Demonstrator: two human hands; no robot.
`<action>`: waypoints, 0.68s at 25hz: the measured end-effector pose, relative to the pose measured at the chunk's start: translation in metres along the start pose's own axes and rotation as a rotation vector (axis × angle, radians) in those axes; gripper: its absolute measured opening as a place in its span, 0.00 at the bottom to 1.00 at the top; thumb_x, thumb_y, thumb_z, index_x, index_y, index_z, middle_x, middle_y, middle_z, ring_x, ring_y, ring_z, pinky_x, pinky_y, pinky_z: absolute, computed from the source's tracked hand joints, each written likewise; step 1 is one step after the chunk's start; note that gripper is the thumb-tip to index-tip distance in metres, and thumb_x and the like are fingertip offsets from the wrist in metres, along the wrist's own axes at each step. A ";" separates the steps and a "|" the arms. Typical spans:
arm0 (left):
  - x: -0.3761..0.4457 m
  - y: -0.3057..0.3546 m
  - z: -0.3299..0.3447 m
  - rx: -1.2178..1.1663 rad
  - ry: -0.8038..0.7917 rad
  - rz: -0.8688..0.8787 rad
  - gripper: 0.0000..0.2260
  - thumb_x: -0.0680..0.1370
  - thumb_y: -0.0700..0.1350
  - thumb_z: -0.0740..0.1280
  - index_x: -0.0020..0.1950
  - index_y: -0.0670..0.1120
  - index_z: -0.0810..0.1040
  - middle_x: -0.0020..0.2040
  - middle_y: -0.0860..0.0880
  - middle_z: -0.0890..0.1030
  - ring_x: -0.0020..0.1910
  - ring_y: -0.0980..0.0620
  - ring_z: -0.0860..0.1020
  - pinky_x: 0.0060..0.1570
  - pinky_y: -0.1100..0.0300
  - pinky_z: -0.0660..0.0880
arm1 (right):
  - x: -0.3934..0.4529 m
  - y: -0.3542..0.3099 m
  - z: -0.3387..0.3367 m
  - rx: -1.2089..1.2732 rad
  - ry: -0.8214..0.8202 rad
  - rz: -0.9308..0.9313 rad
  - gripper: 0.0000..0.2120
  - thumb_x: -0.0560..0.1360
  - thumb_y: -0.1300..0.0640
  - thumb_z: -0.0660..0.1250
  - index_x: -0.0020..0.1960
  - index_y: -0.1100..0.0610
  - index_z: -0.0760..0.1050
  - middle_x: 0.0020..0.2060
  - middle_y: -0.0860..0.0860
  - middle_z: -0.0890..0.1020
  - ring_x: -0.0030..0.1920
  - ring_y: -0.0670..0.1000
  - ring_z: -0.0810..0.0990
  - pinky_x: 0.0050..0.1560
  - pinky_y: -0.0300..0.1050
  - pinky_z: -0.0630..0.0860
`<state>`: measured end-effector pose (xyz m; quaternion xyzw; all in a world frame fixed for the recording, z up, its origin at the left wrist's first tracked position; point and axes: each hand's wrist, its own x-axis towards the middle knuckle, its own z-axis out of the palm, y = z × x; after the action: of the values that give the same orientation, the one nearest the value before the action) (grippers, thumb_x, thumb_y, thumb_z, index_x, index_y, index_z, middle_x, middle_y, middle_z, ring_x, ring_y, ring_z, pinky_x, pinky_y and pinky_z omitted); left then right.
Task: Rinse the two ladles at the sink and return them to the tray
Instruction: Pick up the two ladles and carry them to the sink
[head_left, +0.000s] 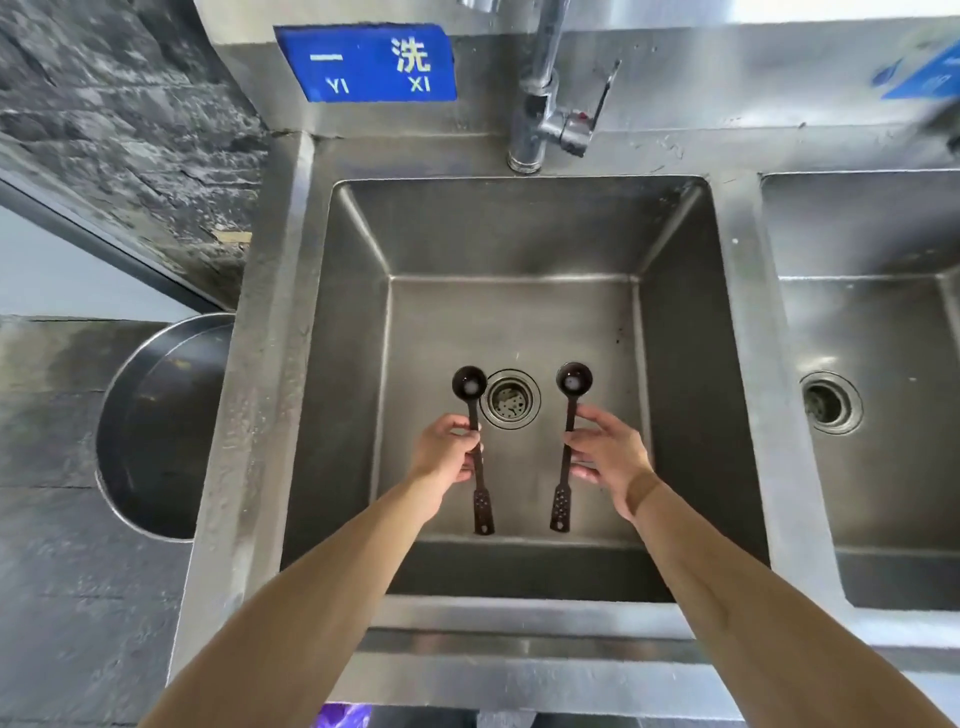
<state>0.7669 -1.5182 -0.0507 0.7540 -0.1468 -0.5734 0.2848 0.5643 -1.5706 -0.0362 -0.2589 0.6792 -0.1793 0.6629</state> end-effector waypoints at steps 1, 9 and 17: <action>0.012 -0.008 0.000 0.008 0.004 -0.012 0.05 0.78 0.37 0.65 0.52 0.44 0.78 0.41 0.44 0.82 0.36 0.48 0.79 0.36 0.60 0.76 | 0.009 0.008 0.003 -0.013 0.015 0.018 0.21 0.74 0.70 0.66 0.64 0.55 0.76 0.44 0.56 0.83 0.40 0.54 0.77 0.37 0.45 0.78; 0.105 -0.073 0.004 0.082 -0.026 -0.128 0.06 0.78 0.37 0.64 0.52 0.45 0.79 0.43 0.45 0.80 0.41 0.47 0.79 0.42 0.53 0.80 | 0.095 0.078 0.020 -0.120 0.014 0.183 0.20 0.75 0.73 0.64 0.65 0.59 0.74 0.46 0.55 0.79 0.36 0.49 0.77 0.38 0.43 0.75; 0.142 -0.119 0.015 0.056 -0.007 -0.250 0.08 0.79 0.35 0.65 0.45 0.48 0.76 0.36 0.48 0.78 0.32 0.54 0.74 0.30 0.64 0.74 | 0.140 0.116 0.023 -0.226 0.072 0.246 0.12 0.73 0.72 0.64 0.47 0.55 0.77 0.34 0.53 0.80 0.30 0.49 0.76 0.31 0.39 0.71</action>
<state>0.7823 -1.5056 -0.2356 0.7723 -0.0687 -0.6025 0.1893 0.5755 -1.5582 -0.2189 -0.2403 0.7449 -0.0282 0.6218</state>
